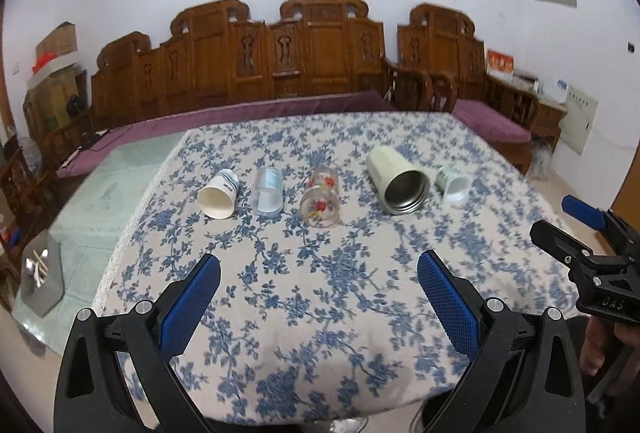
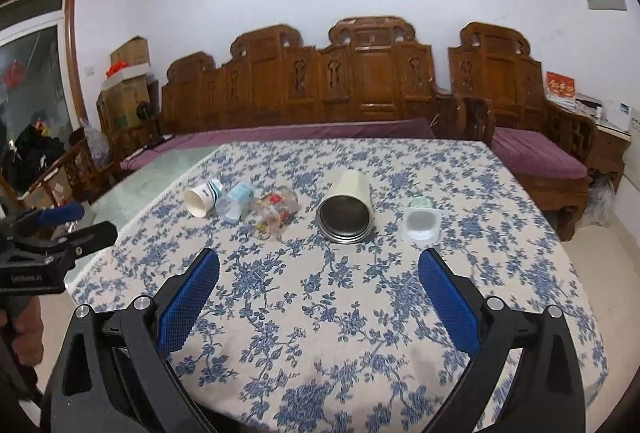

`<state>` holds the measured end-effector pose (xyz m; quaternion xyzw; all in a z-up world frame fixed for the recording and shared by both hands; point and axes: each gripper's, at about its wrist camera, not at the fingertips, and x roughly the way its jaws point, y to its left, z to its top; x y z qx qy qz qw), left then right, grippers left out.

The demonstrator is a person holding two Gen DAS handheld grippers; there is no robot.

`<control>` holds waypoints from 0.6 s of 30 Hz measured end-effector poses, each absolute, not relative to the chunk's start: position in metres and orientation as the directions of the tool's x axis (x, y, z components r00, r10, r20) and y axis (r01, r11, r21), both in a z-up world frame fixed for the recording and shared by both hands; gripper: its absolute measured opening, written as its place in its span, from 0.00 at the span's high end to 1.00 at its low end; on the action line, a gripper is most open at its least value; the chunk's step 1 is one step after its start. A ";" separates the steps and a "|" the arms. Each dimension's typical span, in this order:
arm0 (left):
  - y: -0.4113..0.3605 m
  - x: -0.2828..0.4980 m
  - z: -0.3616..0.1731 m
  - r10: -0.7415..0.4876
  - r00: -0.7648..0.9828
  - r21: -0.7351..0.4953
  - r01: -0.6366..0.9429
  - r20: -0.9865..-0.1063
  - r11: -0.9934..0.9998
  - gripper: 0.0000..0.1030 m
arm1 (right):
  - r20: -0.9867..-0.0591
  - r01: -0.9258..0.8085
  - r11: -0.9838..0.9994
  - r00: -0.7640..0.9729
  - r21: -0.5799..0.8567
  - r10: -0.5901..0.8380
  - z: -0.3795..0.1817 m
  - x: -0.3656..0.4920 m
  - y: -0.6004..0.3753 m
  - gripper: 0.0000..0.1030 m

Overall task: Flip cup upside down
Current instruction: 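Move the left tool to the red-printed glass and close on it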

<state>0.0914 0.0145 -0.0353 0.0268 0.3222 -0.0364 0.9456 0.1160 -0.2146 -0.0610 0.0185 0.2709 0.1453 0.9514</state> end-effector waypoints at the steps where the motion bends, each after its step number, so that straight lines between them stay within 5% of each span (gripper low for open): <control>1: 0.015 0.100 -0.037 -0.054 0.781 0.027 0.090 -0.622 0.996 0.08 | -0.520 -0.274 0.954 0.801 0.120 0.296 -0.065 0.125 -0.213 0.03; 9: 0.019 0.157 -0.053 -0.057 0.731 0.052 0.126 -0.680 0.991 0.08 | -0.577 -0.313 0.941 0.748 0.132 0.329 -0.090 0.186 -0.196 0.08; 18: 0.020 0.223 -0.077 -0.078 0.666 0.049 0.171 -0.742 0.984 0.20 | -0.608 -0.326 0.933 0.714 0.151 0.347 -0.115 0.239 -0.188 0.14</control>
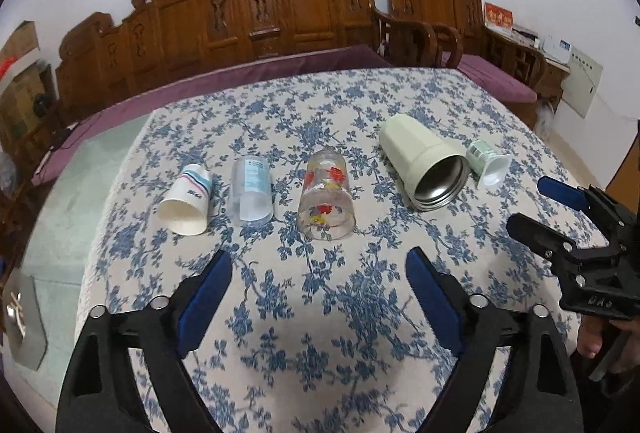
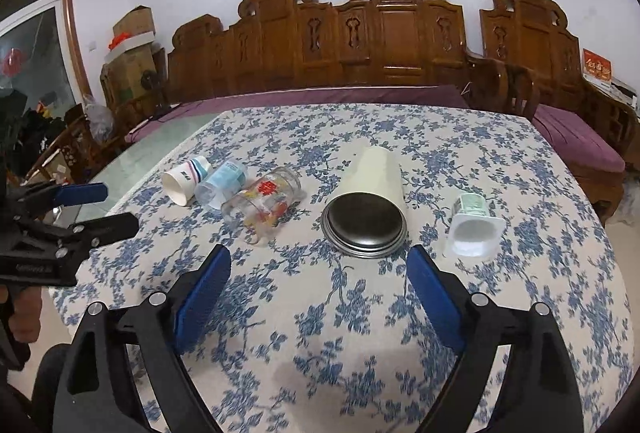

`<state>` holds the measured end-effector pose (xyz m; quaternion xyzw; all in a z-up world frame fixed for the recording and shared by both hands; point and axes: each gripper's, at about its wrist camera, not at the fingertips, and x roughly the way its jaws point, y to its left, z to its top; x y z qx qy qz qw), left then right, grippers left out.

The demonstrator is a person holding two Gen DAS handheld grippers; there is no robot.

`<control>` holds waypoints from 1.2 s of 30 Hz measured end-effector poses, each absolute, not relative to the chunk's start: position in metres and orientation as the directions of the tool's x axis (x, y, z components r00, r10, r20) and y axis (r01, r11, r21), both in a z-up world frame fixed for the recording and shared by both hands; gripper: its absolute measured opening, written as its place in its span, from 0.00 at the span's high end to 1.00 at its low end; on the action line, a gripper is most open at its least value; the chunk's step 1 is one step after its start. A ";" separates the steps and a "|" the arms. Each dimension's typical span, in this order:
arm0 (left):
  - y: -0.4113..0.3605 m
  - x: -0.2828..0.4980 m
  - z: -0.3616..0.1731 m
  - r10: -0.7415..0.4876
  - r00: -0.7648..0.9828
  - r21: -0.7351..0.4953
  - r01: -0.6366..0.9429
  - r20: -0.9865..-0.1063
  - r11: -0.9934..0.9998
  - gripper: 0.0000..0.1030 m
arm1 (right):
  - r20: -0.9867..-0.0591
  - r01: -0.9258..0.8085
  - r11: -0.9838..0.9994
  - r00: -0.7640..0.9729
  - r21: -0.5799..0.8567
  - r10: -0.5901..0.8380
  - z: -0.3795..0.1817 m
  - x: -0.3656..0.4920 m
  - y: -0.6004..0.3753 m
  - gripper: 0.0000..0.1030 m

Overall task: Flip cup upside down
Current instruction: 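Move the left tool to the red-printed glass and close on it, then lift the red-printed glass with the left tool toward the right tool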

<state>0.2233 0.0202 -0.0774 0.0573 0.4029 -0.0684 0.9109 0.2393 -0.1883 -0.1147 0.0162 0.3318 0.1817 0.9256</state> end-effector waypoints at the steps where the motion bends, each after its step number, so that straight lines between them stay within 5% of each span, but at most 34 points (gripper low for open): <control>1: 0.020 0.229 -0.080 -0.082 0.660 0.045 0.174 -0.747 0.984 0.21 | -0.612 -0.326 0.933 0.709 0.154 0.349 -0.119 0.241 -0.188 0.14; 14: 0.007 0.344 -0.129 -0.127 0.503 -0.022 0.208 -0.855 0.978 0.25 | -0.657 -0.335 0.920 0.649 0.205 0.383 -0.151 0.257 -0.192 0.15; 28: -0.014 0.418 -0.179 -0.019 0.342 0.051 0.194 -0.940 0.980 0.27 | -0.661 -0.335 0.910 0.628 0.245 0.409 -0.151 0.259 -0.202 0.15; 32: -0.015 0.422 -0.186 -0.028 0.304 0.033 0.193 -0.952 0.981 0.45 | -0.667 -0.332 0.912 0.626 0.242 0.404 -0.152 0.258 -0.204 0.15; 36: -0.018 0.413 -0.184 -0.010 0.308 0.057 0.206 -0.951 0.977 0.45 | -0.664 -0.324 0.916 0.634 0.238 0.397 -0.151 0.256 -0.208 0.15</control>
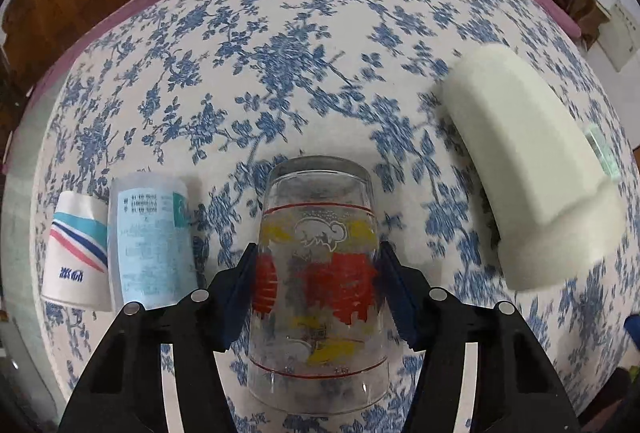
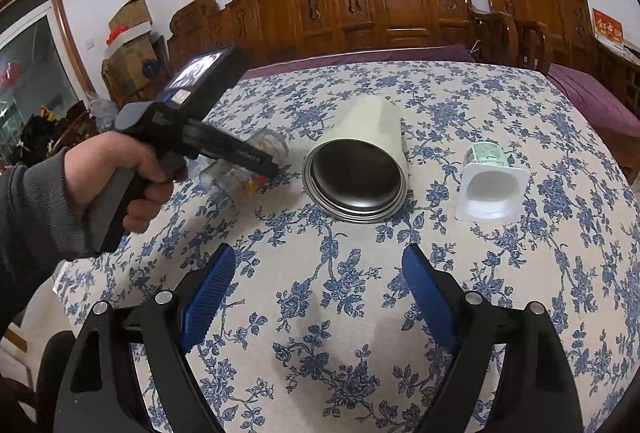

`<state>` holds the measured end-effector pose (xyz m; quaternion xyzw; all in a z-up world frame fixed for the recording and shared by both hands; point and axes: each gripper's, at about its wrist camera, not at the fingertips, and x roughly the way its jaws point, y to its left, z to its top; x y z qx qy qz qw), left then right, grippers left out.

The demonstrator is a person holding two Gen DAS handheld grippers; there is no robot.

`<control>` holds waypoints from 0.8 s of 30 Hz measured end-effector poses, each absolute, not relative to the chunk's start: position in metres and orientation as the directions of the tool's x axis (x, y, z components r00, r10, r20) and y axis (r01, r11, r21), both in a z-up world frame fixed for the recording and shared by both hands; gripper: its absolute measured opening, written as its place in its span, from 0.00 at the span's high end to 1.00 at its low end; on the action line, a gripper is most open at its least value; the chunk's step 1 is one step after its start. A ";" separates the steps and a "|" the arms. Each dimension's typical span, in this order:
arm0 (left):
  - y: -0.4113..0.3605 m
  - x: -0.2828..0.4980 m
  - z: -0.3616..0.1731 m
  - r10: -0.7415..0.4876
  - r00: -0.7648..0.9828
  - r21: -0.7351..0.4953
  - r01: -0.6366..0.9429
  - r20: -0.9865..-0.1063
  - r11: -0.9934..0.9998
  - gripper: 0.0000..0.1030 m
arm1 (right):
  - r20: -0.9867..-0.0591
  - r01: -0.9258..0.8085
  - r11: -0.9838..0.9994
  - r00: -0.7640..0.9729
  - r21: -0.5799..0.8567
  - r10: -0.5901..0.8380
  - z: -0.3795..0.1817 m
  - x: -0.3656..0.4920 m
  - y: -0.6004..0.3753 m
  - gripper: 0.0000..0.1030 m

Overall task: Flip cup upside down
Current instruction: 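Lift the red-printed glass with the left tool toward the right tool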

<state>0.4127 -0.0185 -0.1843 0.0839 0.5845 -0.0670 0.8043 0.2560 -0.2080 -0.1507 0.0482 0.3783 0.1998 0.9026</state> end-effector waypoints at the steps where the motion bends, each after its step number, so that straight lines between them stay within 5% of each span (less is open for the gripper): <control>1: -0.018 0.408 -0.183 -0.019 0.308 0.049 0.210 -0.951 0.976 0.46 | -0.662 -0.322 0.916 0.636 0.237 0.395 -0.150 0.256 -0.209 0.15; 24: -0.055 0.258 -0.143 -0.143 0.396 -0.023 0.293 -0.907 0.956 0.46 | -0.680 -0.187 0.964 0.683 0.191 0.267 -0.159 0.251 -0.256 0.15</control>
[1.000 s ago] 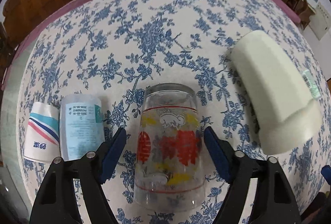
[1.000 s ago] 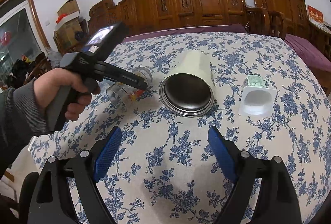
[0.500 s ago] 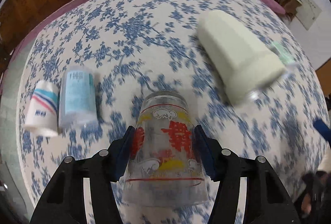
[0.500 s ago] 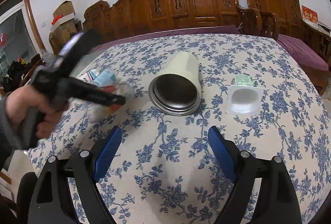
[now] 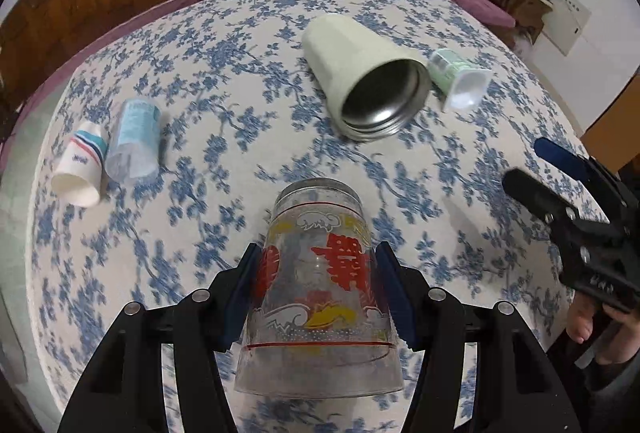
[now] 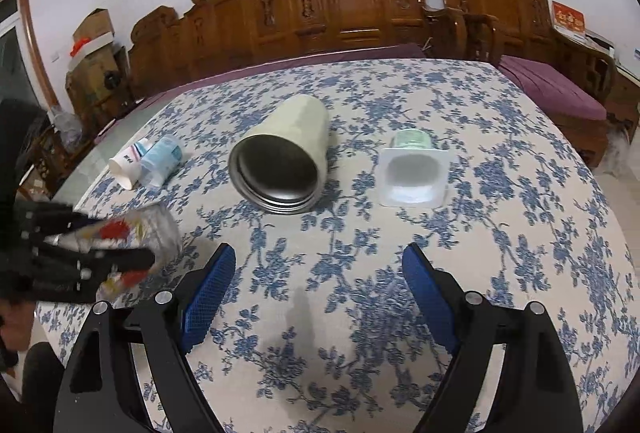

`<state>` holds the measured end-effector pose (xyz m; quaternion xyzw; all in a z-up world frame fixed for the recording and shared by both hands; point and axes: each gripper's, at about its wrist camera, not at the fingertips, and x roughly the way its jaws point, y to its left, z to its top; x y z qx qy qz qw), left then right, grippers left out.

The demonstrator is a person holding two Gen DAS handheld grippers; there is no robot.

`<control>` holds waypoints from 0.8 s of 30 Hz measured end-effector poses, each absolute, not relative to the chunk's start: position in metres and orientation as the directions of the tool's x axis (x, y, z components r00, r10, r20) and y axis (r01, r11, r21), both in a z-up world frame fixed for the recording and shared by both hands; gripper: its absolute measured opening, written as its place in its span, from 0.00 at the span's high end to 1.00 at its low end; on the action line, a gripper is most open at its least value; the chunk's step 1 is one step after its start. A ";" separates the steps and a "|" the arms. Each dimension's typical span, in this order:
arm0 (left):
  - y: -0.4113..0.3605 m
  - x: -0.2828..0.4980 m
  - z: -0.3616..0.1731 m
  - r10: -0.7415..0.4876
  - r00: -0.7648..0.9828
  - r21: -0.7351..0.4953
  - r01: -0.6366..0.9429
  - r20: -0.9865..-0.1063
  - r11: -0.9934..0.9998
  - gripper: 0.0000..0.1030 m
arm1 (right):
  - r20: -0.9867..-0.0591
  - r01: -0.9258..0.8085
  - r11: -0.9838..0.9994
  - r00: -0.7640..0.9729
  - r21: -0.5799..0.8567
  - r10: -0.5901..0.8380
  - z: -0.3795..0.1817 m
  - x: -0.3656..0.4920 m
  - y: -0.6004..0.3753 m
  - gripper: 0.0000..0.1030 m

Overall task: Flip cup upside down
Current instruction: 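Lift the red-printed glass with the left tool toward the right tool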

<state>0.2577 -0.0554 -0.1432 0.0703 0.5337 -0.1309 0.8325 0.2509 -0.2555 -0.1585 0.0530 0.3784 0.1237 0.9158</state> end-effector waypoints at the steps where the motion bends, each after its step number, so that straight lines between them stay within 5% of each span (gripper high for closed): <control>1: -0.057 0.254 -0.145 -0.151 0.394 -0.033 0.291 -0.906 0.956 0.46 | -0.679 -0.182 0.964 0.685 0.193 0.265 -0.158 0.251 -0.258 0.15; 24: -0.064 0.222 -0.167 -0.188 0.411 -0.058 0.309 -0.892 0.949 0.46 | -0.684 -0.208 0.963 0.678 0.173 0.269 -0.157 0.250 -0.246 0.15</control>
